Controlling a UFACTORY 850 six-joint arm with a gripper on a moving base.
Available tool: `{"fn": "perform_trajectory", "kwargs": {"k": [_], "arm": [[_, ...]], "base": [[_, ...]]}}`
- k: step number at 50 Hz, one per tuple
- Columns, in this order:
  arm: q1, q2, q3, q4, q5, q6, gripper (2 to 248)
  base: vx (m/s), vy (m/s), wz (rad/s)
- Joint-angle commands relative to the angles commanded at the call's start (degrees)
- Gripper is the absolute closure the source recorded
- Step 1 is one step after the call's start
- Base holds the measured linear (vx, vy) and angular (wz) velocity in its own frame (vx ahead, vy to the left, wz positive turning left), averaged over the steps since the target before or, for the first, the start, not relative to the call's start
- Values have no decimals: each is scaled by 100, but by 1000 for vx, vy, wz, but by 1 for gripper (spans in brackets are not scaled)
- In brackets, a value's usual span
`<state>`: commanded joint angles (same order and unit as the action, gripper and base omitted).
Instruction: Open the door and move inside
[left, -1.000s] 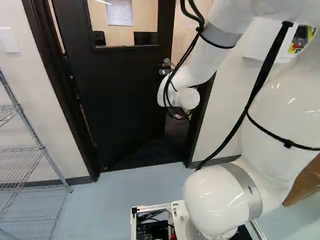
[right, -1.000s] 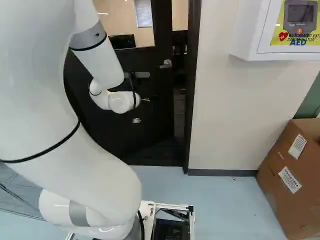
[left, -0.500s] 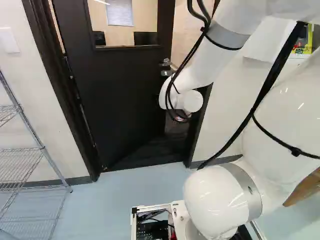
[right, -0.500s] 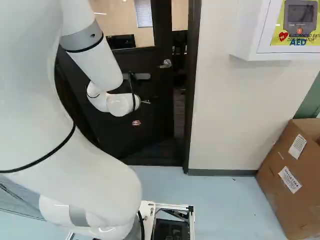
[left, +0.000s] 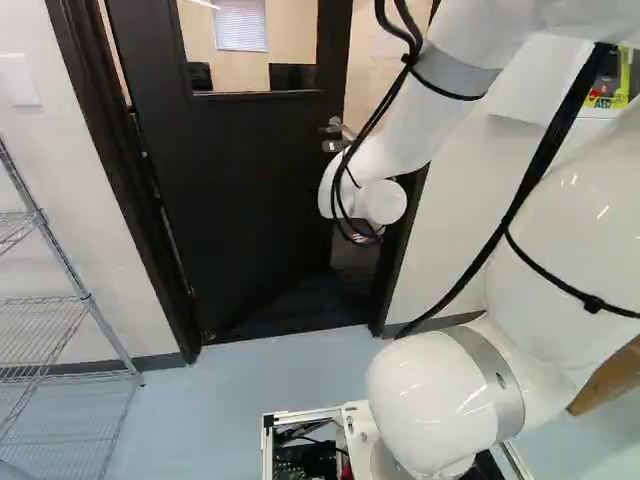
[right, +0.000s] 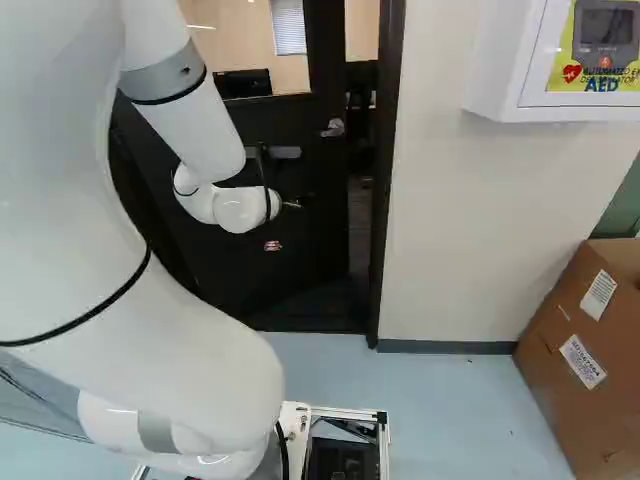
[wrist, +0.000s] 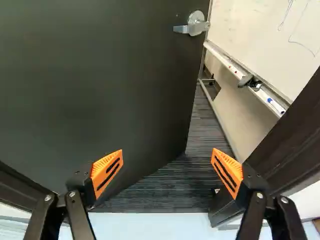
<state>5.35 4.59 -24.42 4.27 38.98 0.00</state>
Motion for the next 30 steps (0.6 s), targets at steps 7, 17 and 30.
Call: {"fn": "perform_trajectory", "kwargs": {"k": [7, 17, 30], "arm": [[0, 0, 0, 0, 0, 0, 3], [0, 0, 0, 0, 0, 0, 3], [0, 0, 0, 0, 0, 0, 3]], "base": [[21, 22, -7], [33, 24, -9], [51, 40, -9]]}}
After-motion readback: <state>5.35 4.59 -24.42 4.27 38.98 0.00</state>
